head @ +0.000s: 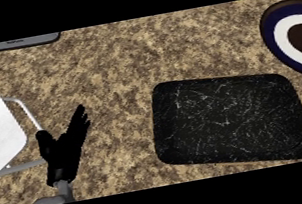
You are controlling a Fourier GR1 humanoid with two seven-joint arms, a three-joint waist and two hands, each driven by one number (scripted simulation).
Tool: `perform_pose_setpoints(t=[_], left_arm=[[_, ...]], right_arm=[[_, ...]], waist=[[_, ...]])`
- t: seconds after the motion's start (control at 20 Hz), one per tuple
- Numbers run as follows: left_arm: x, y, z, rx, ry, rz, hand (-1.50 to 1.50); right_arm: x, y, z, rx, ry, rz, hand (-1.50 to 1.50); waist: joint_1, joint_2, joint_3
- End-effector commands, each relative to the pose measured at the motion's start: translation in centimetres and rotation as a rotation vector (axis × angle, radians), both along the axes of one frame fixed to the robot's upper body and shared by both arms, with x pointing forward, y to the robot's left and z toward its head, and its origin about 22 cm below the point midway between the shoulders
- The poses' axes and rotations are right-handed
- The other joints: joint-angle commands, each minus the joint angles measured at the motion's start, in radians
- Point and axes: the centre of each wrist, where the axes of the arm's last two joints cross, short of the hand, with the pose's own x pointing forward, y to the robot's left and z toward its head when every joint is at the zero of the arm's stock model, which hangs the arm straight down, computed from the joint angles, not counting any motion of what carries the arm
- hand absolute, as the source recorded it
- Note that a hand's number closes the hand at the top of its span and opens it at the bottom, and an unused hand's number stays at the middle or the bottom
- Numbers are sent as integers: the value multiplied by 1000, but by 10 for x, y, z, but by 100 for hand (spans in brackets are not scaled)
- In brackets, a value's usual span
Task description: Pick the lemon from the tray and place it in the plate
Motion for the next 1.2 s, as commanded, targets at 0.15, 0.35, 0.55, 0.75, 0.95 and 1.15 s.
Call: perform_pose_setpoints(t=[0.15, 0.35, 0.55, 0.75, 0.95, 1.15], left_arm=[[-8, -10, -9, -9, 27, -6, 0], [-8, -5, -9, -13, 22, 16, 0], [-13, 19, -9, 4, 48, 41, 0], [-13, 10, -8, 5, 39, 47, 0], [-16, 11, -8, -19, 39, 50, 0], [-9, 11, -6, -6, 48, 31, 0]], right_arm=[[5, 15, 1, -186, -222, 10, -150], [4, 19, 18, -179, -352, -8, -150], [-11, 41, 6, -150, -427, 48, -150], [-32, 75, -8, -87, -483, 173, -150], [-71, 100, -30, -77, -469, 288, -150], [-86, 118, -38, -59, -464, 344, -150]], waist=[[-6, -3, -1], [-18, -8, -2], [-31, -15, -4], [-42, -19, -5], [-35, -14, -6], [-27, -10, -6]])
